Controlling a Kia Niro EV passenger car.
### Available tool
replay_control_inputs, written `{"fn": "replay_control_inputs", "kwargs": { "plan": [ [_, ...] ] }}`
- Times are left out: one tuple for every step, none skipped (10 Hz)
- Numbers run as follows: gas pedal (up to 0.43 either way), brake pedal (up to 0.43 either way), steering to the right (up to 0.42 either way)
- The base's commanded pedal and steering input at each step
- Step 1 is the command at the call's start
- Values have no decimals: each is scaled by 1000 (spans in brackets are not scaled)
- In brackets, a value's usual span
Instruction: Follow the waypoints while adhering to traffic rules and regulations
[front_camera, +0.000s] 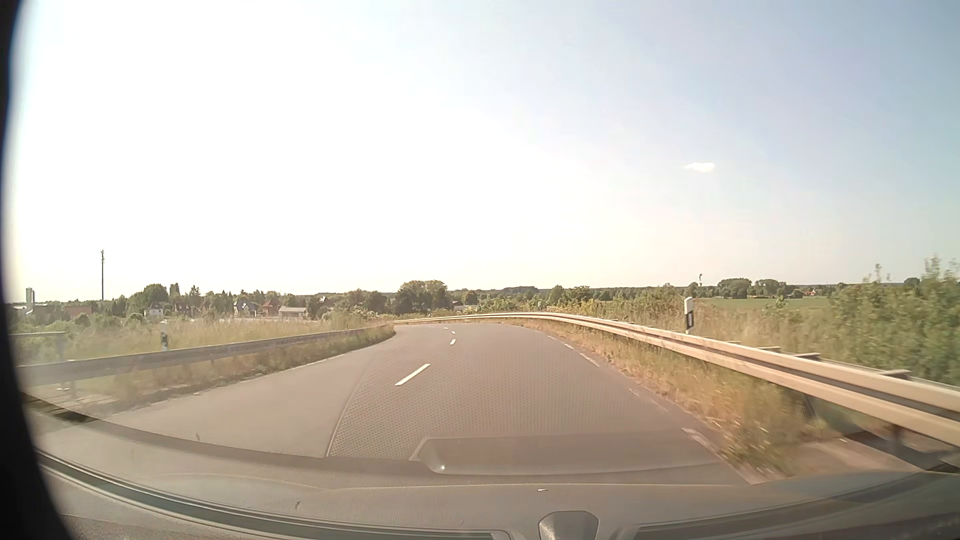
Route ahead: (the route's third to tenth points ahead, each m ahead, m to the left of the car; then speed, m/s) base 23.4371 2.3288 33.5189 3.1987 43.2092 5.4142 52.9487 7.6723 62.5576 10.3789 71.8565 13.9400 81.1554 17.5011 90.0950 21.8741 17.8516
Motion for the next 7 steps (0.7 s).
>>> {"fn": "replay_control_inputs", "kwargs": {
  "plan": [
    [130, 6, -6],
    [130, 6, -6],
    [130, 6, -7],
    [130, 6, -9],
    [130, 6, -9],
    [130, 6, -11],
    [130, 6, -16]
  ]
}}
